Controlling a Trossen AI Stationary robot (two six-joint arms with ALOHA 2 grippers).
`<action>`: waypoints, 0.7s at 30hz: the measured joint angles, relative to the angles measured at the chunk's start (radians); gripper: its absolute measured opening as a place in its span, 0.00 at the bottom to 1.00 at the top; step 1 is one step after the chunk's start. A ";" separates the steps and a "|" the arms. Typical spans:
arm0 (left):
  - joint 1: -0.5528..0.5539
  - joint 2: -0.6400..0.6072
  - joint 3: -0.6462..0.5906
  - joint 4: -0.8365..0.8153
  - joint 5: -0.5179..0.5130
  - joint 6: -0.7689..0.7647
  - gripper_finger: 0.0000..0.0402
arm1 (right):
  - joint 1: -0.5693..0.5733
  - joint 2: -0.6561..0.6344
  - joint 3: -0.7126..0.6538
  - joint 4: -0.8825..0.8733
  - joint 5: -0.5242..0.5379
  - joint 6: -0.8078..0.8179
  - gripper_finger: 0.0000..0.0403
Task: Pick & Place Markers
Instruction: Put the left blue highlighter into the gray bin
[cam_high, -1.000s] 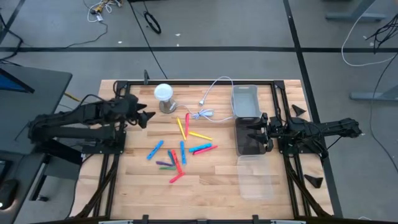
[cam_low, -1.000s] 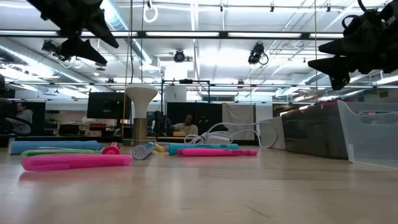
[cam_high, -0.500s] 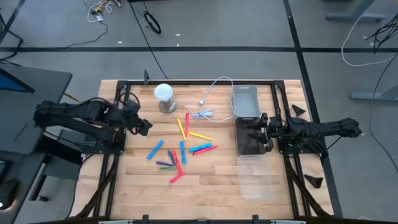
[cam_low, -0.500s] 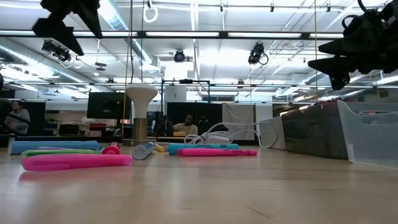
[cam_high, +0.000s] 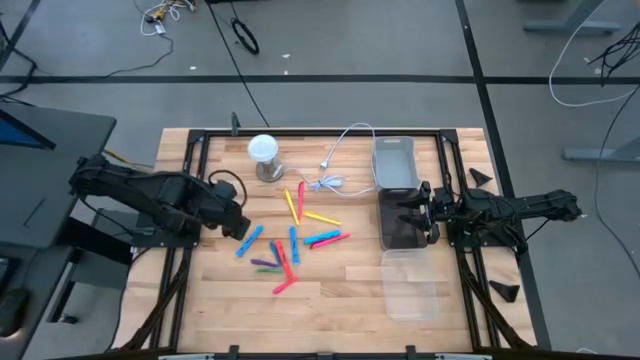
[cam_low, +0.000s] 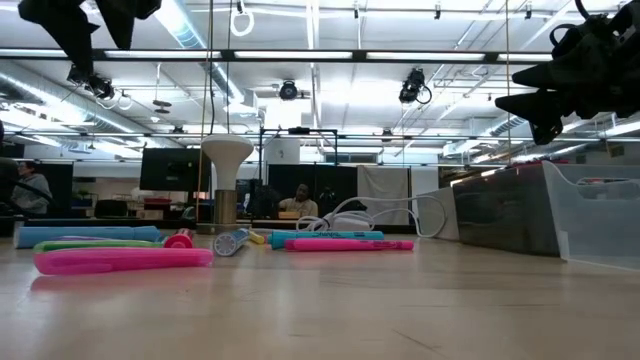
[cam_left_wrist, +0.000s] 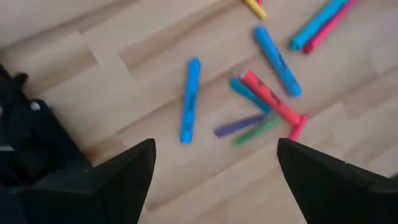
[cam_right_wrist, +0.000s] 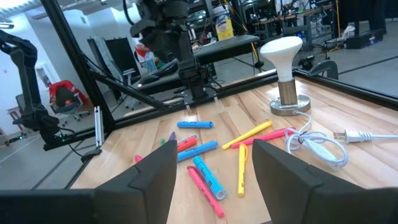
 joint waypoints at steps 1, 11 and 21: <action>0.000 0.014 0.012 -0.014 0.018 0.000 0.86 | 0.000 0.000 0.000 0.000 0.000 0.000 0.53; 0.000 0.121 0.115 -0.141 0.126 -0.007 0.86 | 0.000 0.000 0.000 0.000 0.000 0.000 0.53; 0.002 0.131 0.119 -0.201 0.134 -0.033 0.86 | 0.000 0.000 0.000 0.000 0.000 0.000 0.53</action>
